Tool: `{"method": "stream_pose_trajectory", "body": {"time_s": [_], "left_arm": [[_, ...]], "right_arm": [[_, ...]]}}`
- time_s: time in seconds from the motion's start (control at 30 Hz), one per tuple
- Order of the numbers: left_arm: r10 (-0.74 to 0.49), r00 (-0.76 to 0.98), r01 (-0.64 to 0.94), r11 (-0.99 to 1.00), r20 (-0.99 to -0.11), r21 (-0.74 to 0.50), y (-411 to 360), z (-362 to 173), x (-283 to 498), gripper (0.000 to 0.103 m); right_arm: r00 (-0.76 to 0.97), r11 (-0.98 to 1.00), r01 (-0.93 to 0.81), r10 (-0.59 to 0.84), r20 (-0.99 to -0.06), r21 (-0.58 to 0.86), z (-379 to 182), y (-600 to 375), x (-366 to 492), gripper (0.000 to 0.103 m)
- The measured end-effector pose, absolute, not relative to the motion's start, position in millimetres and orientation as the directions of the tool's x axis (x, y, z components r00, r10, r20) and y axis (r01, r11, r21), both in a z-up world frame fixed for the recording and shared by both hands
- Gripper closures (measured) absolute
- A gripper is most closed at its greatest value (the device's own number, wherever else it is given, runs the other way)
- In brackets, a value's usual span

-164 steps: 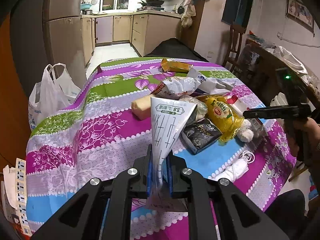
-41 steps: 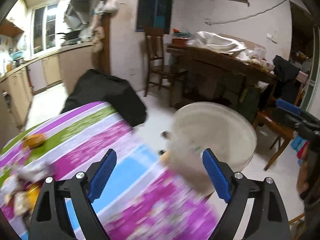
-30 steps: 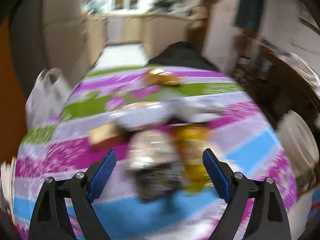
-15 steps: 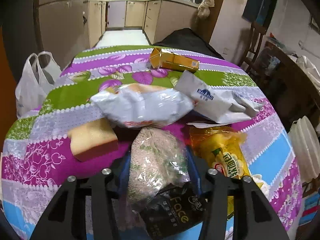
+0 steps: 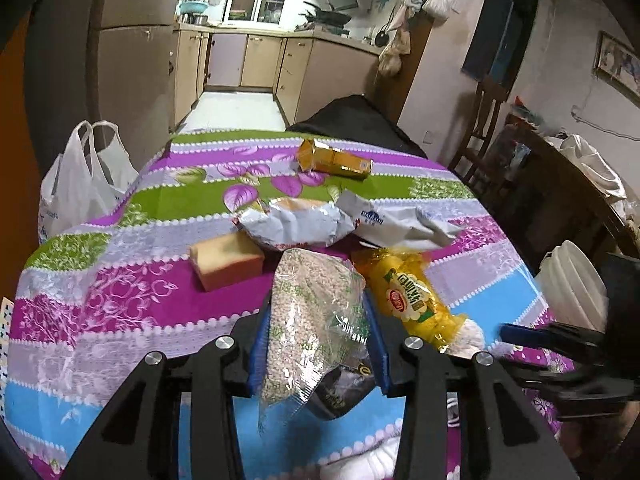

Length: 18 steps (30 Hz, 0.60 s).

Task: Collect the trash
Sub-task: 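Grasp the bag of beans with the left tool while the right tool grasps the white cloth bundle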

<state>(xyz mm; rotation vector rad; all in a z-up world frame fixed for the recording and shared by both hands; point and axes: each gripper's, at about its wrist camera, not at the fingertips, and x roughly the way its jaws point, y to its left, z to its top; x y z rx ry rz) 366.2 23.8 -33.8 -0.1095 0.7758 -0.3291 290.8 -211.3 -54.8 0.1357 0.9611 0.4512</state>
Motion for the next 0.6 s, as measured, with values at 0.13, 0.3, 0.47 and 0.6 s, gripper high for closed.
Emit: {"method": "stream_pose_trajectory", "body": {"time_s": [0.13, 0.3, 0.47, 0.6], "left_arm": [[-0.354, 0.661, 0.269, 0.935, -0.662, -0.232, 26.5, -30.3, 358.0, 0.061], [-0.345, 0.672, 0.255, 0.939, -0.655, -0.233, 28.4, -32.0, 348.8, 0.061], [-0.331, 0.713, 0.25, 0.943, -0.618, -0.218, 26.5, -18.0, 331.3, 0.061], [-0.354, 0.736, 0.28, 0.935, -0.577, -0.216, 15.1, 4.0, 315.8, 0.061]], "right_arm": [[0.475, 0.916, -0.317, 0.378, -0.794, 0.246, -71.2, -189.6, 311.6, 0.046], [0.512, 0.943, -0.292, 0.297, -0.806, 0.161, -70.4, -187.2, 303.3, 0.069], [0.59, 0.958, -0.25, 0.266, -0.762, 0.141, -47.3, -212.0, 271.3, 0.069], [0.696, 0.973, -0.19, 0.227, -0.681, 0.13, -4.9, -241.2, 239.8, 0.069]]}}
